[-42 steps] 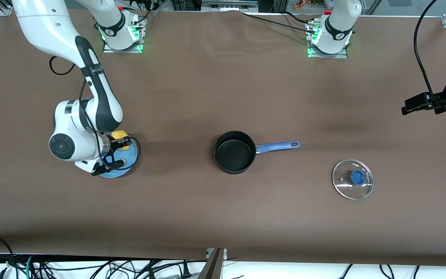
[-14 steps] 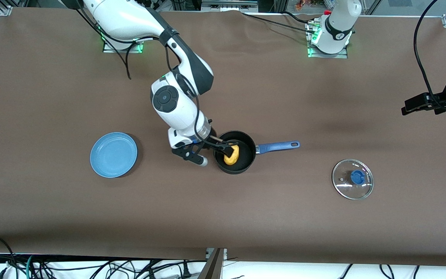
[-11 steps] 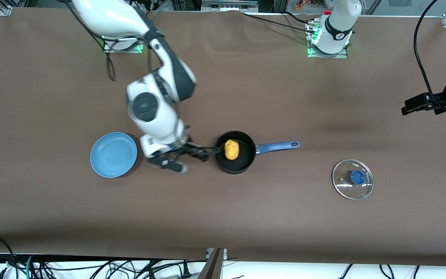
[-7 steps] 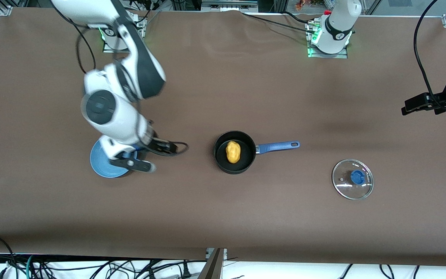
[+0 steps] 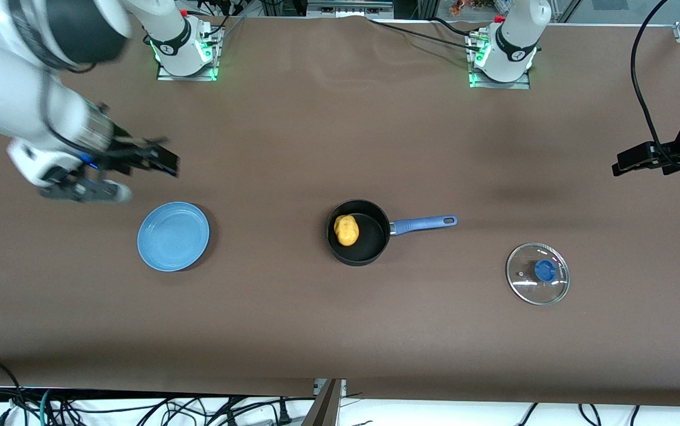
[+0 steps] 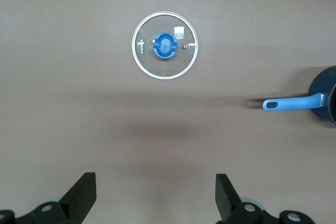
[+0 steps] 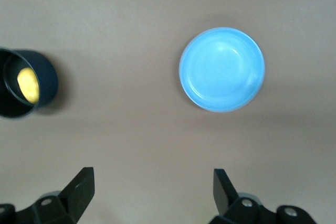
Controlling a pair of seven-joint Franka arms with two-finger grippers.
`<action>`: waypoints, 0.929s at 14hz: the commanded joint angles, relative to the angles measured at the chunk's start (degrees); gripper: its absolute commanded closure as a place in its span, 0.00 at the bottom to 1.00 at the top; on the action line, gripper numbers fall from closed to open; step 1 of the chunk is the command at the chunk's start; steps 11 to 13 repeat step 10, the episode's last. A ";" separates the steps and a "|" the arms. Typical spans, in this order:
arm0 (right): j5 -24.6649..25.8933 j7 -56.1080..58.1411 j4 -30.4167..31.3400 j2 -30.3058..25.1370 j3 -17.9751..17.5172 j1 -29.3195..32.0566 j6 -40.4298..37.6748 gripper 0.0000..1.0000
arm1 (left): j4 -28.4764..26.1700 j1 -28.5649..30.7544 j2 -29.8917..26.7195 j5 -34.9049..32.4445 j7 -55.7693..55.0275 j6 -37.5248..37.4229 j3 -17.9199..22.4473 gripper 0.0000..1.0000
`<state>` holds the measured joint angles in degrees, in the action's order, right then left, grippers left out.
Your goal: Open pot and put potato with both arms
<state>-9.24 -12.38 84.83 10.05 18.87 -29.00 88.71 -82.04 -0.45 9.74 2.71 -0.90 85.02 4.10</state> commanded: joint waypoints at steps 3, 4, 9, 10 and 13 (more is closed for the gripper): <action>6.23 7.10 6.14 -9.95 -10.75 13.68 -3.37 0.00 | 1.18 0.36 0.45 -0.68 -0.42 -0.56 -0.41 0.00; 7.47 7.19 6.32 -10.66 -13.13 15.71 -3.37 0.00 | 1.18 0.36 0.45 -0.68 -0.42 -0.56 -0.32 0.00; 7.74 9.21 5.53 -9.44 -13.60 17.75 -3.28 0.00 | 1.18 0.45 0.45 -0.60 -0.42 -0.56 -0.32 0.00; 8.18 9.21 5.00 -9.35 -13.60 17.49 -3.37 0.00 | 1.18 0.45 0.45 -0.60 -0.34 -0.56 -0.32 0.00; 8.18 9.21 5.00 -9.35 -13.60 17.49 -3.37 0.00 | 1.18 0.45 0.45 -0.60 -0.34 -0.56 -0.32 0.00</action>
